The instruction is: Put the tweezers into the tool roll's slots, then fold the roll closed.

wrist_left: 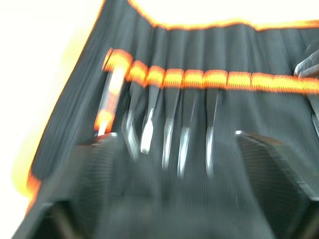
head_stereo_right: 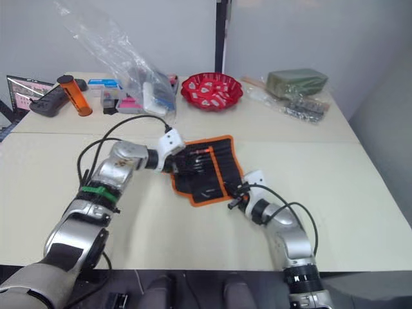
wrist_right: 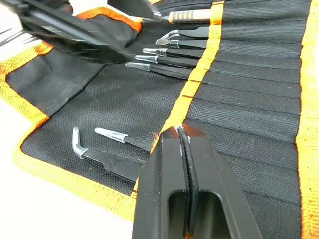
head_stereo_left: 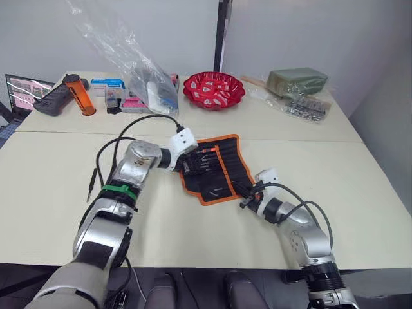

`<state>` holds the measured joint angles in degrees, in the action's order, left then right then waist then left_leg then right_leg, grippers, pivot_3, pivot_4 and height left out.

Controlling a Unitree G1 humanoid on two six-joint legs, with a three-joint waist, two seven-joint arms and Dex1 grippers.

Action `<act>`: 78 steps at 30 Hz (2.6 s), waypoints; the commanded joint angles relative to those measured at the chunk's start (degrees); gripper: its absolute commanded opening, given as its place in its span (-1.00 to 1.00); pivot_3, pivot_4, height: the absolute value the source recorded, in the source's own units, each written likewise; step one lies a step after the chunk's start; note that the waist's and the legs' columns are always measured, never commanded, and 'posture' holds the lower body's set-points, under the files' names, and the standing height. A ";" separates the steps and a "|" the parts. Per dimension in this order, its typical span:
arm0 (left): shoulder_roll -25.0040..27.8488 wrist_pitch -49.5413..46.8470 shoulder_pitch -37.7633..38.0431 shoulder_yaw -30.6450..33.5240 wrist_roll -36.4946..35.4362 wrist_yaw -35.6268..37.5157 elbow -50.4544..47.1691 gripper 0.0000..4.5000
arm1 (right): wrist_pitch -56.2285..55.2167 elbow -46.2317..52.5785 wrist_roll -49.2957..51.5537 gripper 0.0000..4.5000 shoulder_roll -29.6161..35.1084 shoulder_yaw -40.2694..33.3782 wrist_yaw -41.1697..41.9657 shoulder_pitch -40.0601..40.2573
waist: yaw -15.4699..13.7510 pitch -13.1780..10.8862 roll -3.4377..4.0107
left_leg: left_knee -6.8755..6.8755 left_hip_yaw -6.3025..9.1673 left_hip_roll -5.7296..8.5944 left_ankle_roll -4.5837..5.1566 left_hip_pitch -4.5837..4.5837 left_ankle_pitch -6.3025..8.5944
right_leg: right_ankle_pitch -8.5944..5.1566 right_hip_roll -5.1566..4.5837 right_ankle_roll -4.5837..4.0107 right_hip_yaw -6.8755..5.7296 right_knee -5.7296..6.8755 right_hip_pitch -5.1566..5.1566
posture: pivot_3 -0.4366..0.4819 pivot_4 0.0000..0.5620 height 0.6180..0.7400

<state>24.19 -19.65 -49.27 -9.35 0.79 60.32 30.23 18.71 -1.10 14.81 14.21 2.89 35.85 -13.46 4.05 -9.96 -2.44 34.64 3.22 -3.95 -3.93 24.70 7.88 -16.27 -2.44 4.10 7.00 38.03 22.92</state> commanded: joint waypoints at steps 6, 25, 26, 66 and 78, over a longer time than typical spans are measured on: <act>13.10 -17.22 10.96 19.12 -8.41 -7.68 -25.37 0.98 | 2.39 -3.10 0.85 -1.00 -0.99 1.57 1.38 0.42 | 0.71 0.01 0.02 | -0.10 -0.04 -0.02 0.00 -0.28 0.00 | -0.02 0.00 -0.04 0.04 0.00 -0.15 | -0.05 -0.47 0.82; -11.11 -4.83 68.33 60.33 -20.53 -27.67 -60.36 0.98 | -0.55 -11.28 -0.60 -1.00 1.58 3.17 8.98 -4.44 | 0.57 0.43 -0.77 | -0.43 -0.17 -0.13 -0.18 -0.96 0.12 | -0.38 -0.09 -0.77 0.01 -0.31 -0.71 | -0.05 -0.47 0.82; -12.74 -3.08 70.98 60.45 -20.87 -27.95 -60.26 0.98 | -0.71 -11.67 -0.71 -1.00 1.60 3.17 9.14 -4.60 | 0.53 0.45 -0.79 | -0.43 -0.18 -0.14 -0.23 -0.96 0.15 | -0.40 -0.09 -0.81 0.01 -0.34 -0.71 | -0.05 -0.47 0.82; -4.15 -17.04 53.59 38.24 -19.99 -53.56 -46.84 -0.40 | 1.73 -7.07 -1.15 -1.00 2.01 3.62 7.54 -3.23 | 1.31 0.59 -0.67 | -0.76 -0.20 -0.14 -0.63 -0.95 0.48 | -0.21 -0.02 -0.48 0.09 -0.87 -0.72 | -0.05 -0.47 0.82; 0.32 -6.24 51.19 45.67 -20.52 -51.75 -44.20 -0.98 | 1.76 -7.08 -1.40 -1.00 2.29 4.03 6.97 -3.75 | 1.35 0.65 -0.52 | -0.78 -0.19 -0.12 -0.63 -0.94 0.48 | -0.24 -0.02 -0.53 0.09 -0.89 -0.67 | -0.05 -0.47 0.82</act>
<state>22.57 -29.37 3.02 33.51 -19.62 7.77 -12.30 18.88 -7.09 14.56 16.16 5.22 42.90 -18.18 5.40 -9.31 -2.96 33.86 3.04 -4.08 -4.57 23.78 8.36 -16.52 -2.45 3.55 7.08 37.14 22.27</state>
